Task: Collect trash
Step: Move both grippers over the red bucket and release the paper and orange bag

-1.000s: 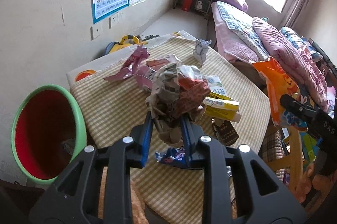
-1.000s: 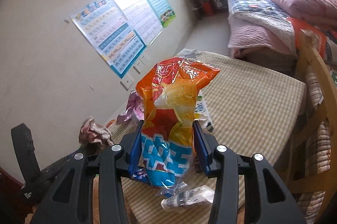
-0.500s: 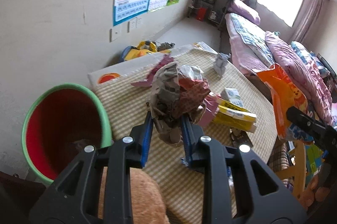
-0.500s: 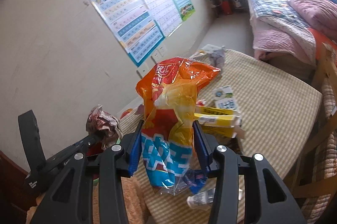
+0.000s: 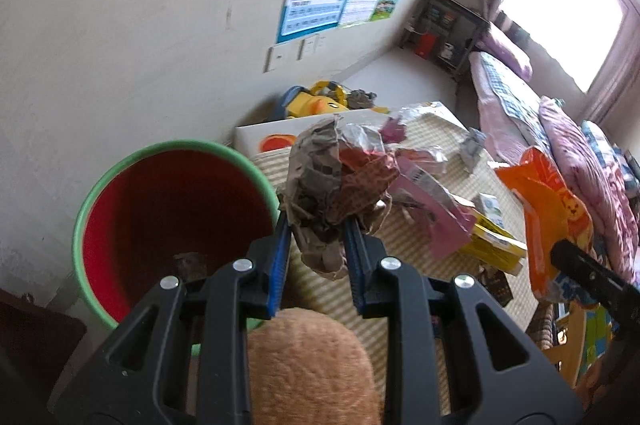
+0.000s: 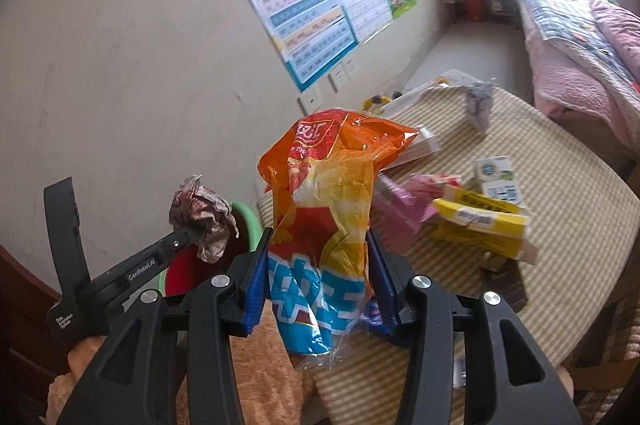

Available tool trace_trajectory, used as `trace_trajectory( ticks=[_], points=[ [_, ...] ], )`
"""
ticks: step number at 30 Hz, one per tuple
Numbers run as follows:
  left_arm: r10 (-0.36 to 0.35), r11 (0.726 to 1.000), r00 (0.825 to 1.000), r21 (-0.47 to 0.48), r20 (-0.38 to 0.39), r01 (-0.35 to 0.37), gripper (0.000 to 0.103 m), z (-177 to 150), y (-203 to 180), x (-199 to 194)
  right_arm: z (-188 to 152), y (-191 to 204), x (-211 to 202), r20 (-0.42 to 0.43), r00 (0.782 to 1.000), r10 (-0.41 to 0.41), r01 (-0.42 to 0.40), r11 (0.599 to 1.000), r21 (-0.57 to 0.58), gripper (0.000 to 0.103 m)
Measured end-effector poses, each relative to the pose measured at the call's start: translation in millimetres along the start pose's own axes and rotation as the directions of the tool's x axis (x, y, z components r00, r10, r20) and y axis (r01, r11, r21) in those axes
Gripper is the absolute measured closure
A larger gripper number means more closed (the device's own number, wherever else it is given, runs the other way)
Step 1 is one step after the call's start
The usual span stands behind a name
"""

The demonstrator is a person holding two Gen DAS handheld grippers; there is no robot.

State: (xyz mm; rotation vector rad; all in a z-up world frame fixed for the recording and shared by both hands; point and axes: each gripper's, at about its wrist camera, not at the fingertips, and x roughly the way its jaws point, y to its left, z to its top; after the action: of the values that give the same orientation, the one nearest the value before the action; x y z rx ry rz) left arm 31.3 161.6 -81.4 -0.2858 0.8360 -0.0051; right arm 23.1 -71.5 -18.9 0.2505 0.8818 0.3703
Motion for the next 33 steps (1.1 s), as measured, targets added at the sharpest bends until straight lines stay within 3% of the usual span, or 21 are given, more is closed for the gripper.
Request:
trace_trajectory(
  ticks=[6, 9, 15, 24, 26, 27, 28, 30, 33],
  points=[
    [0.053, 0.996, 0.999, -0.073, -0.003, -0.053, 0.078, -1.1, 41.3, -0.3, 0.0, 32.7, 31.2, -0.074, 0.996, 0.055, -0.059, 0.997, -0.055, 0.059],
    [0.092, 0.991, 0.996, -0.1, -0.018, -0.093, 0.078, -2.7, 62.4, 1.7, -2.4, 51.7, 52.5, -0.126, 0.984, 0.123, -0.131, 0.989, -0.062, 0.058],
    [0.161, 0.971, 0.984, -0.168, -0.071, -0.171, 0.077, -13.8, 103.1, 9.7, -3.1, 88.3, 90.1, -0.2, 0.967, 0.156, -0.182, 0.976, -0.116, 0.058],
    [0.188, 0.957, 0.976, -0.203, -0.108, -0.207, 0.077, -23.0, 129.9, 15.8, -8.0, 127.9, 142.1, -0.294, 0.936, 0.194, -0.239, 0.963, -0.125, 0.057],
    [0.19, 0.955, 0.975, -0.21, -0.118, -0.211, 0.077, -24.8, 133.2, 17.8, -9.1, 132.4, 148.2, -0.307, 0.929, 0.206, -0.252, 0.96, -0.119, 0.052],
    [0.192, 0.953, 0.974, -0.213, -0.124, -0.215, 0.07, -24.9, 134.1, 19.2, -9.3, 133.2, 151.4, -0.317, 0.924, 0.215, -0.262, 0.958, -0.114, 0.05],
    [0.212, 0.947, 0.968, -0.217, -0.133, -0.237, 0.051, -25.3, 135.8, 20.9, -9.8, 135.8, 155.3, -0.333, 0.915, 0.227, -0.276, 0.955, -0.108, 0.04],
    [0.236, 0.935, 0.963, -0.238, -0.131, -0.262, 0.029, -26.4, 141.7, 20.8, -10.4, 139.4, 157.6, -0.335, 0.915, 0.225, -0.276, 0.955, -0.113, 0.03],
    [0.224, 0.931, 0.966, -0.264, -0.129, -0.251, 0.029, -26.9, 147.8, 18.5, -14.9, 142.5, 153.4, -0.331, 0.916, 0.226, -0.278, 0.953, -0.121, 0.03]
  ],
)
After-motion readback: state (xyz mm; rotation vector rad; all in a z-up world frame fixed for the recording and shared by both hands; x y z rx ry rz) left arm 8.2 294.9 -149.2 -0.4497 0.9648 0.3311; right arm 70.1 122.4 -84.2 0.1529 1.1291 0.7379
